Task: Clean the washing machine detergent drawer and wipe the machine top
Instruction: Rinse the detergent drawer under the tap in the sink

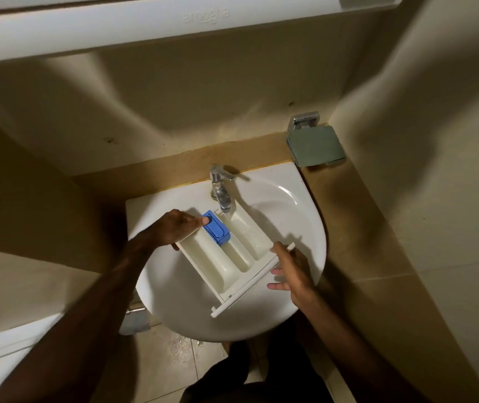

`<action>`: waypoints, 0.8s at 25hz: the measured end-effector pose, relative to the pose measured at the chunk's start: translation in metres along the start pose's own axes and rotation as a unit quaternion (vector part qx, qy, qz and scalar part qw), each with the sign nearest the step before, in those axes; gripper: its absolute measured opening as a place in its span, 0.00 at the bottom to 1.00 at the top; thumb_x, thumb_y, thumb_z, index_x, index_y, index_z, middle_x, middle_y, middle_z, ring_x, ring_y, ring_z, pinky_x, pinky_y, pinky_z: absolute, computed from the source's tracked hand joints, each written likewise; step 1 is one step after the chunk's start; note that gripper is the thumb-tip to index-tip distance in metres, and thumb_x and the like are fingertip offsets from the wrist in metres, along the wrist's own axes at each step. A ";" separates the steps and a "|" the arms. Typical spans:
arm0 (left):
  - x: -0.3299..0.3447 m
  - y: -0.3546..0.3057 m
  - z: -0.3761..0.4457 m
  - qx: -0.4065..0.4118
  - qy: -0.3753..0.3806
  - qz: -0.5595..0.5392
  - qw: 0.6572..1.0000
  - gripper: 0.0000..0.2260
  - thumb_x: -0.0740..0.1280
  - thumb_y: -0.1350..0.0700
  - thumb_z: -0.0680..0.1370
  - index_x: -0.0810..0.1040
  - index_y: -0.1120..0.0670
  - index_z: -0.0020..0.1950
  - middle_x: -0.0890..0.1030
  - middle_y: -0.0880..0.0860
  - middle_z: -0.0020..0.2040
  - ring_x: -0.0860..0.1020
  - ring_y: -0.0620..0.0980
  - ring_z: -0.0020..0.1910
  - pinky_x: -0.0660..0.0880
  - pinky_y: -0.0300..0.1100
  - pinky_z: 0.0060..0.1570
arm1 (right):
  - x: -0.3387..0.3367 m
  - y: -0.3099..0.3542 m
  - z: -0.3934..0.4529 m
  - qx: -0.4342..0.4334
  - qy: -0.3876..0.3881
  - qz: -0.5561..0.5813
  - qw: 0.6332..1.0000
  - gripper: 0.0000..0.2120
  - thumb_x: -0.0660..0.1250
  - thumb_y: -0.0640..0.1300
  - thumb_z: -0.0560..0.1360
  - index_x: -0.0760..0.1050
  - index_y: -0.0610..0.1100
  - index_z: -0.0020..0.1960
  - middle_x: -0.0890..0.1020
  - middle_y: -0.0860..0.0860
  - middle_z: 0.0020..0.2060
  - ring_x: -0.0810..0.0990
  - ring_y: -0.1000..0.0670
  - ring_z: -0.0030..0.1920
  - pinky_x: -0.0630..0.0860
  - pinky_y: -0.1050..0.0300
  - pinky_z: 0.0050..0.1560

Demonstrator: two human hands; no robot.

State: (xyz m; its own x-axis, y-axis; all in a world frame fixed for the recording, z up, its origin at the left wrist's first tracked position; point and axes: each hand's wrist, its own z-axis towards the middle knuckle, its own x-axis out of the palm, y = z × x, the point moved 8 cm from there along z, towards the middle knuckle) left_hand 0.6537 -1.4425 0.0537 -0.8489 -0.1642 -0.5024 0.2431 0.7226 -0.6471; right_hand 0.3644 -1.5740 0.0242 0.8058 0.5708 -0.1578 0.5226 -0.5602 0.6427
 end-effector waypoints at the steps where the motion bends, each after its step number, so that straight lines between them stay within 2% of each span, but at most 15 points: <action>1: 0.001 -0.007 0.003 0.010 -0.001 0.007 1.000 0.17 0.69 0.36 0.78 0.88 0.47 0.42 0.75 0.45 0.29 0.77 0.43 0.29 0.78 0.44 0.32 | -0.005 -0.004 -0.004 0.005 -0.007 0.002 1.000 0.13 0.69 0.52 0.78 0.80 0.45 0.57 0.81 0.44 0.54 0.84 0.42 0.52 0.87 0.44 0.39; 3: 0.004 -0.020 0.010 0.023 -0.013 -0.002 1.000 0.12 0.73 0.36 0.74 0.89 0.42 0.40 0.76 0.42 0.26 0.76 0.39 0.27 0.73 0.37 0.30 | -0.013 -0.015 -0.008 0.026 -0.019 0.033 0.999 0.12 0.68 0.46 0.79 0.79 0.39 0.59 0.83 0.41 0.53 0.87 0.39 0.48 0.86 0.43 0.39; 4: 0.005 -0.025 0.013 0.028 -0.025 -0.015 0.999 0.11 0.76 0.36 0.71 0.89 0.42 0.42 0.80 0.40 0.28 0.78 0.38 0.30 0.73 0.35 0.29 | -0.015 -0.022 -0.010 0.039 -0.024 0.055 0.997 0.12 0.67 0.42 0.79 0.78 0.38 0.59 0.84 0.39 0.52 0.87 0.37 0.47 0.86 0.43 0.39; 6: 0.005 -0.026 0.017 0.017 -0.074 -0.038 0.996 0.16 0.81 0.37 0.66 0.89 0.46 0.44 0.86 0.42 0.39 0.83 0.41 0.39 0.75 0.36 0.31 | -0.016 -0.029 -0.014 0.053 -0.046 0.076 0.995 0.11 0.66 0.39 0.79 0.77 0.36 0.59 0.84 0.38 0.52 0.87 0.35 0.47 0.86 0.43 0.37; 8: 0.004 -0.022 0.014 0.000 -0.139 -0.058 0.989 0.18 0.83 0.38 0.62 0.88 0.49 0.42 0.87 0.45 0.42 0.83 0.44 0.43 0.75 0.38 0.33 | -0.015 -0.025 -0.020 0.044 -0.070 0.072 0.994 0.07 0.65 0.39 0.79 0.78 0.37 0.54 0.84 0.38 0.48 0.87 0.36 0.44 0.86 0.43 0.37; 10: 0.005 -0.017 0.011 0.001 -0.186 -0.072 0.980 0.19 0.84 0.38 0.60 0.87 0.50 0.39 0.86 0.46 0.41 0.83 0.44 0.43 0.74 0.37 0.35 | -0.017 -0.014 -0.026 0.015 -0.090 -0.002 0.996 0.06 0.66 0.43 0.79 0.78 0.41 0.45 0.84 0.42 0.41 0.87 0.40 0.39 0.86 0.43 0.39; 11: 0.006 -0.014 0.010 -0.001 -0.198 -0.079 0.977 0.20 0.84 0.37 0.60 0.87 0.51 0.39 0.86 0.46 0.42 0.83 0.45 0.44 0.74 0.37 0.36 | -0.021 -0.006 -0.029 -0.017 -0.107 -0.105 0.988 0.09 0.67 0.46 0.78 0.77 0.44 0.40 0.83 0.44 0.38 0.86 0.41 0.39 0.86 0.45 0.42; 12: 0.007 -0.012 0.009 -0.008 -0.205 -0.087 0.975 0.22 0.84 0.36 0.59 0.86 0.51 0.39 0.86 0.46 0.43 0.83 0.45 0.45 0.74 0.38 0.38 | -0.026 0.004 -0.031 -0.066 -0.135 -0.241 0.959 0.11 0.67 0.49 0.77 0.78 0.45 0.38 0.82 0.46 0.37 0.84 0.42 0.41 0.84 0.47 0.45; 13: 0.007 -0.010 0.009 -0.018 -0.210 -0.094 0.973 0.25 0.83 0.34 0.57 0.86 0.51 0.42 0.86 0.45 0.45 0.83 0.45 0.47 0.74 0.38 0.39 | -0.028 0.018 -0.035 -0.131 -0.176 -0.379 0.899 0.10 0.68 0.51 0.76 0.80 0.46 0.42 0.84 0.46 0.42 0.83 0.42 0.46 0.82 0.48 0.48; 14: 0.008 -0.007 0.008 -0.027 -0.218 -0.100 0.970 0.29 0.83 0.32 0.56 0.86 0.51 0.46 0.85 0.45 0.48 0.83 0.45 0.49 0.74 0.38 0.41 | -0.024 0.033 -0.041 -0.219 -0.212 -0.478 0.824 0.10 0.69 0.51 0.76 0.83 0.46 0.49 0.85 0.46 0.51 0.82 0.43 0.54 0.81 0.49 0.52; 15: 0.008 -0.004 0.005 -0.028 -0.231 -0.109 0.967 0.32 0.83 0.31 0.56 0.85 0.50 0.51 0.84 0.44 0.51 0.82 0.44 0.51 0.75 0.38 0.43 | -0.011 0.047 -0.049 -0.325 -0.229 -0.525 0.752 0.14 0.69 0.50 0.76 0.84 0.45 0.58 0.84 0.46 0.60 0.80 0.42 0.62 0.80 0.48 0.56; 16: 0.009 -0.003 -0.001 -0.015 -0.248 -0.128 0.960 0.33 0.83 0.33 0.59 0.84 0.49 0.58 0.82 0.45 0.55 0.81 0.44 0.53 0.75 0.37 0.46 | 0.007 0.055 -0.054 -0.427 -0.205 -0.527 0.706 0.17 0.69 0.48 0.77 0.83 0.43 0.63 0.82 0.46 0.66 0.77 0.42 0.69 0.78 0.46 0.62; 18: 0.016 0.005 -0.017 0.024 -0.288 -0.209 0.934 0.33 0.80 0.39 0.69 0.77 0.50 0.69 0.79 0.48 0.64 0.79 0.45 0.59 0.76 0.34 0.52 | 0.051 0.061 -0.058 -0.553 -0.080 -0.491 0.668 0.19 0.64 0.48 0.82 0.80 0.41 0.69 0.77 0.47 0.73 0.70 0.44 0.77 0.72 0.44 0.73; 20: 0.036 0.023 -0.039 0.010 -0.298 -0.314 0.902 0.29 0.72 0.40 0.77 0.71 0.50 0.74 0.77 0.51 0.68 0.78 0.50 0.64 0.80 0.41 0.56 | 0.089 0.059 -0.048 -0.569 0.009 -0.523 0.635 0.25 0.56 0.53 0.85 0.74 0.41 0.75 0.70 0.47 0.78 0.65 0.47 0.80 0.66 0.42 0.77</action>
State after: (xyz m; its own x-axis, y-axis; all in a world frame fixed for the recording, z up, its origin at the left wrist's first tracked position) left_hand 0.6106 -1.4049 0.0432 -0.4211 -0.8722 -0.2490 -0.1840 0.3510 -0.9181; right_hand 0.4534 -1.5273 0.0840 0.1746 0.2853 -0.9424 0.2221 0.9210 0.3200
